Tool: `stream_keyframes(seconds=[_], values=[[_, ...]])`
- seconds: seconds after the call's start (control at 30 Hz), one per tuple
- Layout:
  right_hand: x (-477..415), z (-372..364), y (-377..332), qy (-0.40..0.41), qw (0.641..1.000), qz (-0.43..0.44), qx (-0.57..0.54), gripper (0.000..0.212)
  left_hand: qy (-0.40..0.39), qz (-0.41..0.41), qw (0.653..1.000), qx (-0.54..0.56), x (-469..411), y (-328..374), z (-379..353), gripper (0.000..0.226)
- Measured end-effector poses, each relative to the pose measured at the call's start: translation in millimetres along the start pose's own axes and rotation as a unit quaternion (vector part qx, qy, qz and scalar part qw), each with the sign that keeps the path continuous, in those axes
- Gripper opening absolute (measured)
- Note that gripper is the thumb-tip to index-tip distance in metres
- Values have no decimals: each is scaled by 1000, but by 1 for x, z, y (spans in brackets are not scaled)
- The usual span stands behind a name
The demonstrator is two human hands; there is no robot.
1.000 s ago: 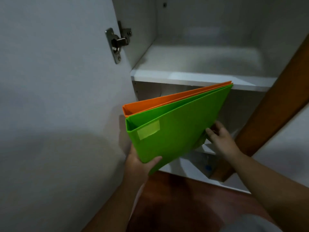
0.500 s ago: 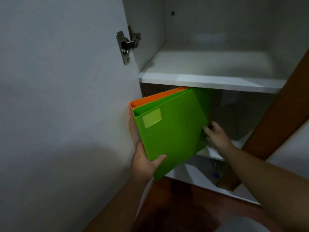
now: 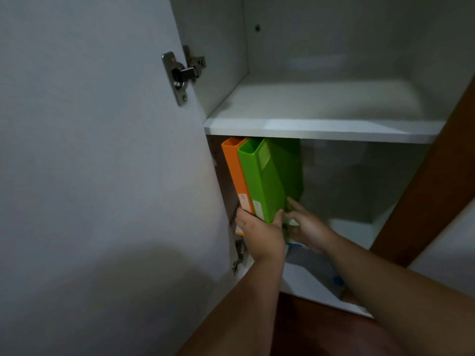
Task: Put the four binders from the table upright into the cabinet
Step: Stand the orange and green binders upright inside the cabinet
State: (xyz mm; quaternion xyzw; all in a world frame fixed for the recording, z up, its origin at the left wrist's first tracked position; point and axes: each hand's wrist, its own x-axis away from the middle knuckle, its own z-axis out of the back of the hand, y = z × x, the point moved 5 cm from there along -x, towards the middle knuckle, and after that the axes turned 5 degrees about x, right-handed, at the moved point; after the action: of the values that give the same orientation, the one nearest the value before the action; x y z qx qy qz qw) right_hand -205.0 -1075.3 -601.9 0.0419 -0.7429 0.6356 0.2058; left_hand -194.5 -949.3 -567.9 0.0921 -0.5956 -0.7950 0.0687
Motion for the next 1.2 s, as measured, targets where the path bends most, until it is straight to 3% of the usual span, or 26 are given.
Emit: stream_keyframes(seconds=[0.1,0.2,0.23,0.3,0.37,0.43,0.53,0.6,0.73,1.0,1.2], values=[[4,7,14,-63,990,11,124,71,0,14,1000,-6,-15,-1,-8,100],[4,-1,37,-128,933,60,330,102,-20,18,1000,12,-27,0,-12,99],[1,-5,42,-130,925,66,350,113,-27,17,999,21,-30,0,-12,98],[-13,-7,38,-47,910,103,398,113,-42,14,998,37,-38,0,-10,92],[-29,-4,30,15,909,135,394,95,-71,15,995,62,-48,-2,-6,79],[-44,-1,25,24,916,136,376,85,-120,25,985,118,-59,-7,-1,55],[-63,8,18,24,928,129,350,102,-186,56,965,178,-73,-17,4,41],[-70,4,17,-34,948,98,302,121,-211,59,960,172,-79,-20,3,41],[-77,-4,8,-86,955,92,268,128,-179,53,970,154,-85,-14,1,29],[-80,-22,5,-97,952,109,271,123,-124,8,987,100,-77,-5,8,46],[-79,-26,10,-83,958,123,244,114,-149,75,982,88,-57,12,4,71]])
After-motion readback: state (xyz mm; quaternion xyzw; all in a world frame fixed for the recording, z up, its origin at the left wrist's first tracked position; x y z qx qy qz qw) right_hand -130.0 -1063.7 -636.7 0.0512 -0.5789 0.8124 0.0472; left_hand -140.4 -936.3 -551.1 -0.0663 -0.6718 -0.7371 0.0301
